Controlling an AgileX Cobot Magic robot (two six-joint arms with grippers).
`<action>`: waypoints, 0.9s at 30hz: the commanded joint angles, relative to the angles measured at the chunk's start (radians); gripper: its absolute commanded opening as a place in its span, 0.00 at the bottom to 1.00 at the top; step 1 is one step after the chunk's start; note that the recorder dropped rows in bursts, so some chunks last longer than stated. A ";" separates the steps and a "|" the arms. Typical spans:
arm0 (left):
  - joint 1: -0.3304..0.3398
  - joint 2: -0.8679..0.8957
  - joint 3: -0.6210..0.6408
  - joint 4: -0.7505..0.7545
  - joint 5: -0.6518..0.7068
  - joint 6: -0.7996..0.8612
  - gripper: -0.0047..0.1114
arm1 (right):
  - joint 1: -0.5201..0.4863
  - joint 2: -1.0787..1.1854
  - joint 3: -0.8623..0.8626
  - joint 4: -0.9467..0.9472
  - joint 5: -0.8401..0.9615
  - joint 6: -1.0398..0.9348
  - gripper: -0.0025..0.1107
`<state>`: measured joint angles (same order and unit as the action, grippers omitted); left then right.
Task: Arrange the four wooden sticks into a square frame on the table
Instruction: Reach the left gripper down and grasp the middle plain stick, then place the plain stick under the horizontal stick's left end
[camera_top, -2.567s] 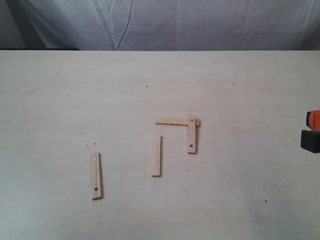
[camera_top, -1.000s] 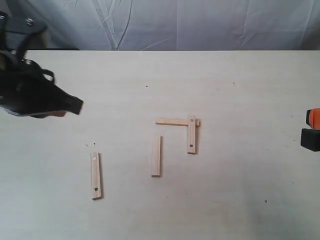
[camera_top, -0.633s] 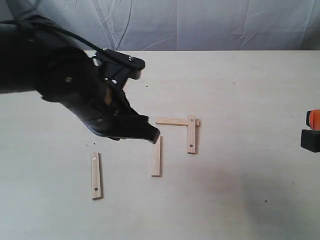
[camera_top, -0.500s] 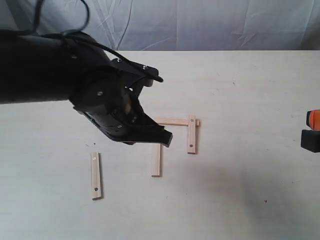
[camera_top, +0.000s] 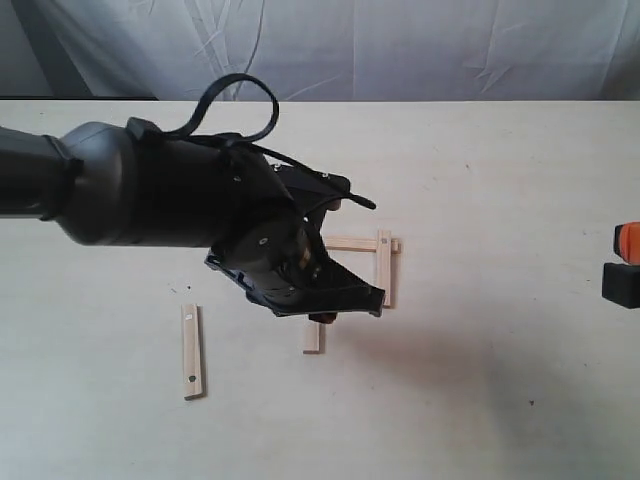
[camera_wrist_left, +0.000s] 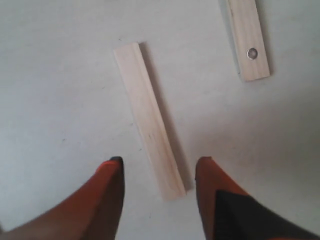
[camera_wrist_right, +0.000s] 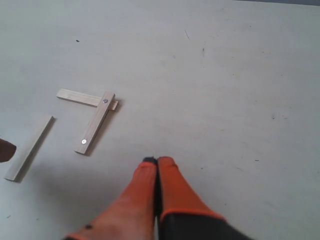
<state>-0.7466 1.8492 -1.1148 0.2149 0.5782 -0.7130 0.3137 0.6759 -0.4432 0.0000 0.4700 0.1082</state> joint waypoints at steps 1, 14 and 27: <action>-0.003 0.044 -0.005 0.033 -0.045 -0.053 0.43 | -0.005 -0.007 0.004 -0.016 0.006 -0.002 0.02; -0.003 0.132 -0.005 0.126 -0.104 -0.123 0.40 | -0.005 -0.007 0.004 -0.025 0.026 -0.004 0.02; -0.001 0.125 -0.007 0.164 -0.102 -0.121 0.04 | -0.005 -0.007 0.004 -0.042 0.035 -0.004 0.02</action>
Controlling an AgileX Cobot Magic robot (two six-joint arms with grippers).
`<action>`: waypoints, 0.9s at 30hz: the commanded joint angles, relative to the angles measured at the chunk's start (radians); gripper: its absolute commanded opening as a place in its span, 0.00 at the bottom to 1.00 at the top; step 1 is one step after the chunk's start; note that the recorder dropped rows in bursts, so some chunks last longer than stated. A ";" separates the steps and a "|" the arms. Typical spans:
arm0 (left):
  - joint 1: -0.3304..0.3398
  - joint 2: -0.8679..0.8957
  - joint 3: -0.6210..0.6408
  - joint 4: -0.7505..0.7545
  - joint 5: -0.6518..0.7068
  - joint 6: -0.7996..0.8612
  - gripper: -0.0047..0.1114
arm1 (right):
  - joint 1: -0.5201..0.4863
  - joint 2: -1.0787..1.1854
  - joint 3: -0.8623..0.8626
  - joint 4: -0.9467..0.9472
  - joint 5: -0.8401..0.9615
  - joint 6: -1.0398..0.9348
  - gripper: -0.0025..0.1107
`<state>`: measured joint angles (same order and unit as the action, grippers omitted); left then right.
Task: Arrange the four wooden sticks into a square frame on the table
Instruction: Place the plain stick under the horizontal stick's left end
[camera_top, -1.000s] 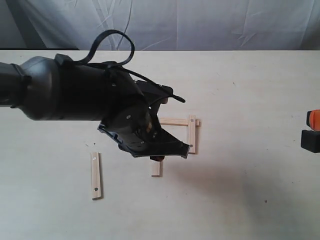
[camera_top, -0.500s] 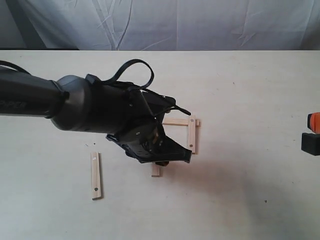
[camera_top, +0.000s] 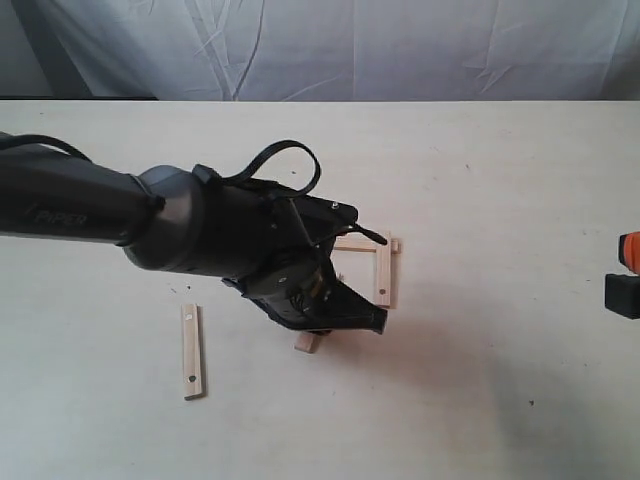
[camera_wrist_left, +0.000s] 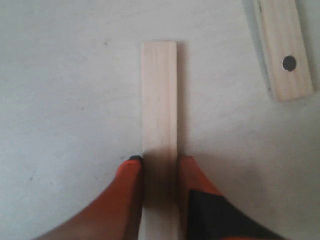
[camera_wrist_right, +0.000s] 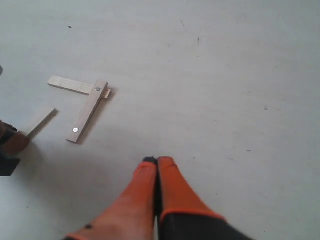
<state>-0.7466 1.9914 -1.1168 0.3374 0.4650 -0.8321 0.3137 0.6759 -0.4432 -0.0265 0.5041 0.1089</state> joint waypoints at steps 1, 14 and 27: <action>-0.001 -0.029 -0.014 0.056 0.023 -0.002 0.04 | -0.005 -0.007 0.004 -0.016 0.001 -0.005 0.02; 0.077 -0.083 -0.173 0.144 0.008 -0.033 0.04 | -0.005 -0.007 0.004 -0.016 -0.006 -0.005 0.02; 0.097 0.052 -0.173 -0.005 -0.019 -0.048 0.04 | -0.005 -0.007 0.004 -0.031 -0.035 -0.005 0.02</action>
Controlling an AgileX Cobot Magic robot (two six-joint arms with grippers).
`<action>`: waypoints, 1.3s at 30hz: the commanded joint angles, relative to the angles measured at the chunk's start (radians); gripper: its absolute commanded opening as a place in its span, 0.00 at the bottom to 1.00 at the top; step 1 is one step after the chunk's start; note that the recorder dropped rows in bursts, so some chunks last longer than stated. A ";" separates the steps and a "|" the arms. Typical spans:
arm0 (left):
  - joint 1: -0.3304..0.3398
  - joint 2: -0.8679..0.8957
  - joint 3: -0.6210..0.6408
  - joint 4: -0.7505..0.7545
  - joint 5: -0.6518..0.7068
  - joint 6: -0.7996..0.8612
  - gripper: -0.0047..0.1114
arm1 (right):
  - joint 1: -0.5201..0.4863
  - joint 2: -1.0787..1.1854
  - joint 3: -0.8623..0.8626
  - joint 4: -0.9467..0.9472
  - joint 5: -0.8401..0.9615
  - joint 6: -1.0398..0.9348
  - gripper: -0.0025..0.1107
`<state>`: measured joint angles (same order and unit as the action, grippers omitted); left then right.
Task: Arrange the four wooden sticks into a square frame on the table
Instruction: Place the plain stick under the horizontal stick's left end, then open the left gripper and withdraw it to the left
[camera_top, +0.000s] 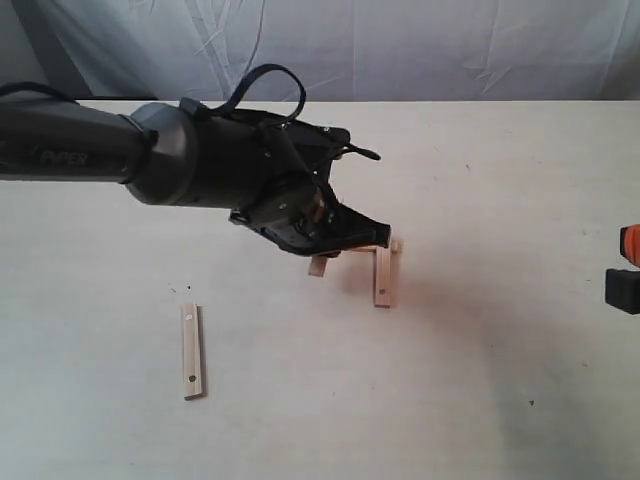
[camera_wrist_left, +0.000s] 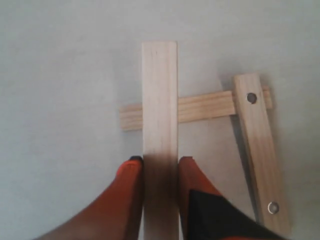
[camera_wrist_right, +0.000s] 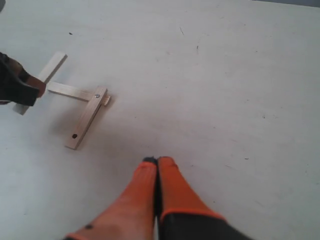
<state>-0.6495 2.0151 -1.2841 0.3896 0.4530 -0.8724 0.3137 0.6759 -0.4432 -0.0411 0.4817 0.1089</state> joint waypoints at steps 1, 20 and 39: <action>0.000 0.034 -0.006 -0.062 -0.006 -0.007 0.04 | -0.005 -0.007 0.004 -0.017 -0.013 -0.005 0.02; 0.000 0.043 0.007 -0.090 -0.004 -0.010 0.40 | -0.005 -0.007 0.004 -0.042 -0.015 -0.005 0.02; 0.150 -0.288 0.010 -0.375 0.174 0.613 0.04 | -0.005 -0.007 0.004 -0.036 -0.004 -0.005 0.02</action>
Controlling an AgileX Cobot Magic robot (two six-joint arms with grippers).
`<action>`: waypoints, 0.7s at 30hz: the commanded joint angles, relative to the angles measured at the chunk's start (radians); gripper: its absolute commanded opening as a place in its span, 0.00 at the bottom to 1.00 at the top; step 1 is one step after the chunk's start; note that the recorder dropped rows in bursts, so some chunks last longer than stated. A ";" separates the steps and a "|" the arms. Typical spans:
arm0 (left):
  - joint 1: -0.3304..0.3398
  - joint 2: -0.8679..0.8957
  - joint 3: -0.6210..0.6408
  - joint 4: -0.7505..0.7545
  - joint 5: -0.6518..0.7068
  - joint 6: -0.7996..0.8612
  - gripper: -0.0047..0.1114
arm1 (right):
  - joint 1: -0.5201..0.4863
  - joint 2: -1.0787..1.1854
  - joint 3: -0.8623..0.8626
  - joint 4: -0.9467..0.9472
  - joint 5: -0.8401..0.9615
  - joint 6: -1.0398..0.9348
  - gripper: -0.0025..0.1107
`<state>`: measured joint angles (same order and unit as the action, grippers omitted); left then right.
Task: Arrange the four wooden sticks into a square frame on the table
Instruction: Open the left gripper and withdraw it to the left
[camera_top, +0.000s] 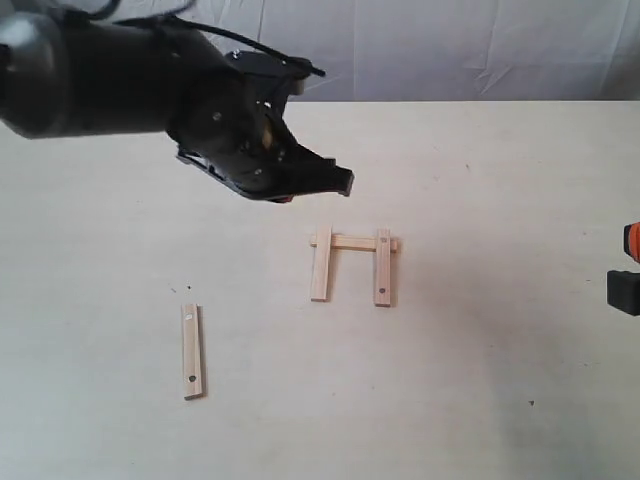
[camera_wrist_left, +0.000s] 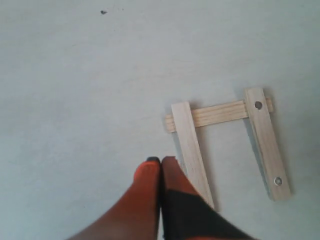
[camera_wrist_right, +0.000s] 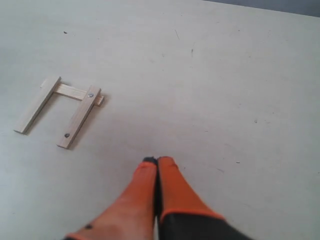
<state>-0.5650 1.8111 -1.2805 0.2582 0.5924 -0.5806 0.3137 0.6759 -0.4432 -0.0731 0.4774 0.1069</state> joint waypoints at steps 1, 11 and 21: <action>0.088 -0.109 0.006 -0.298 0.054 0.385 0.04 | -0.005 -0.007 0.004 -0.004 0.005 -0.001 0.02; 0.257 -0.410 0.109 -0.293 0.170 0.513 0.04 | -0.005 0.006 0.004 0.001 0.014 -0.001 0.02; 0.264 -0.884 0.411 -0.298 0.030 0.513 0.04 | 0.001 0.269 -0.123 0.358 0.082 -0.274 0.01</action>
<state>-0.2999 1.0292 -0.9365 -0.0279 0.6673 -0.0705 0.3137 0.8493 -0.5013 0.1754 0.5370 -0.0960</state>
